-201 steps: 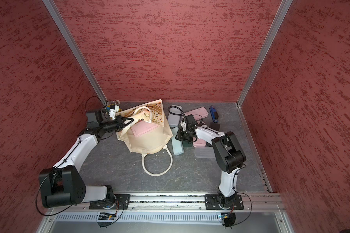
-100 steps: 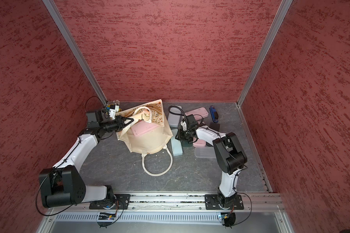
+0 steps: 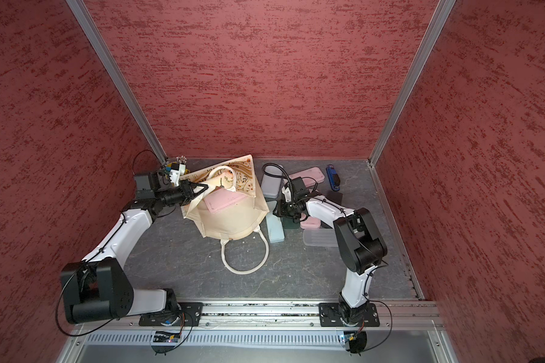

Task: Take out the pencil case from the canvas bag
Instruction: Place the pencil case at the center of the board.

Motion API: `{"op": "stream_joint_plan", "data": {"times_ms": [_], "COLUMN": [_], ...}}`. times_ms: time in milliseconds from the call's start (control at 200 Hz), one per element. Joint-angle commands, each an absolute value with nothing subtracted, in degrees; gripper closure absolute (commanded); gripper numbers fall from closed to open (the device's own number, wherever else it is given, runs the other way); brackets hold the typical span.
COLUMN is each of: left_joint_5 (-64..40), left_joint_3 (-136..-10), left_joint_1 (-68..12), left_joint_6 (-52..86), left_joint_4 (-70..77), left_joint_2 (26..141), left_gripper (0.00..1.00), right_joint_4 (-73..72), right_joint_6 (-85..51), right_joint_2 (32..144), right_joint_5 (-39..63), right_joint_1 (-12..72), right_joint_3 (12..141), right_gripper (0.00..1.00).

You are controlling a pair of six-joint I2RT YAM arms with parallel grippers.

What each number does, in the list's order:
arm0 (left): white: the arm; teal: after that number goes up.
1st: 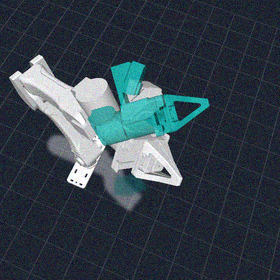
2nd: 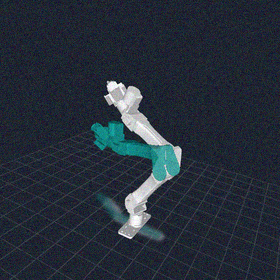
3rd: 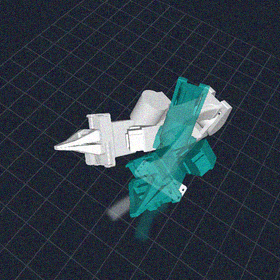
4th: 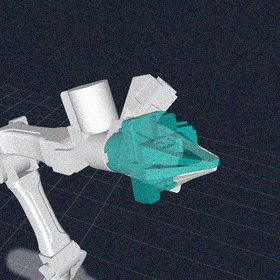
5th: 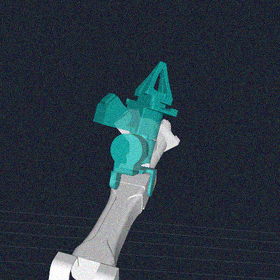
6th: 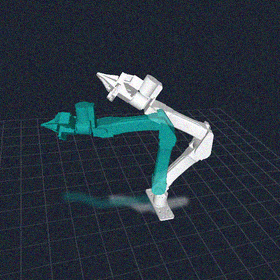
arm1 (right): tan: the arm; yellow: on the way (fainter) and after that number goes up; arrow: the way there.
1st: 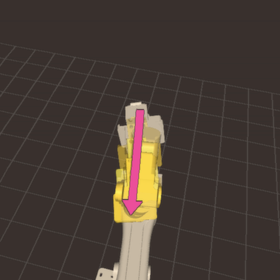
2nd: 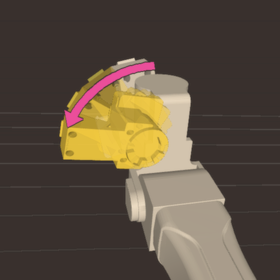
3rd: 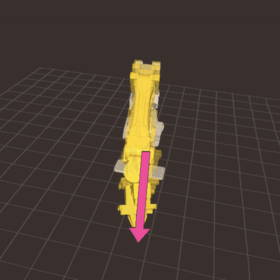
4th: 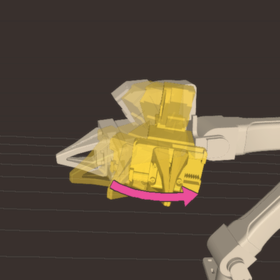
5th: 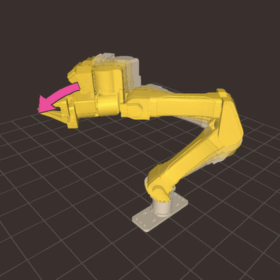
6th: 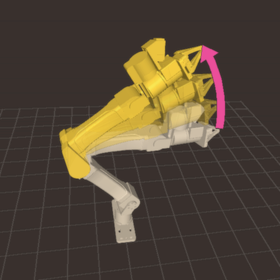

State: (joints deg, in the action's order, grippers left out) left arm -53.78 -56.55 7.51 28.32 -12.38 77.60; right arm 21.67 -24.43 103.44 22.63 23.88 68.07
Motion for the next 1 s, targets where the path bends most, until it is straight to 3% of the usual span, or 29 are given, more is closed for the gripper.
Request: {"op": "stream_joint_plan", "data": {"times_ms": [0, 506, 992], "left_joint_5": [-54.8, -55.1, -55.1], "left_joint_3": [-56.1, -55.9, -55.5], "left_joint_1": [7.8, 7.8, 7.6], "left_joint_6": [29.5, 30.1, 30.7], "left_joint_4": [-10.6, -10.1, -9.2], "left_joint_2": [76.7, 76.8, 77.0], "left_gripper": [0.97, 0.97, 0.97], "right_joint_4": [20.4, 7.3, -8.7], "right_joint_6": [-24.1, -20.3, -8.5], "right_joint_2": [99.9, 84.2, 68.2], "right_joint_5": [20.0, 21.3, 25.7], "right_joint_1": [23.6, 24.8, 32.5], "right_joint_3": [68.4, 63.3, 54.4], "right_gripper": [0.50, 0.50, 0.49]}}
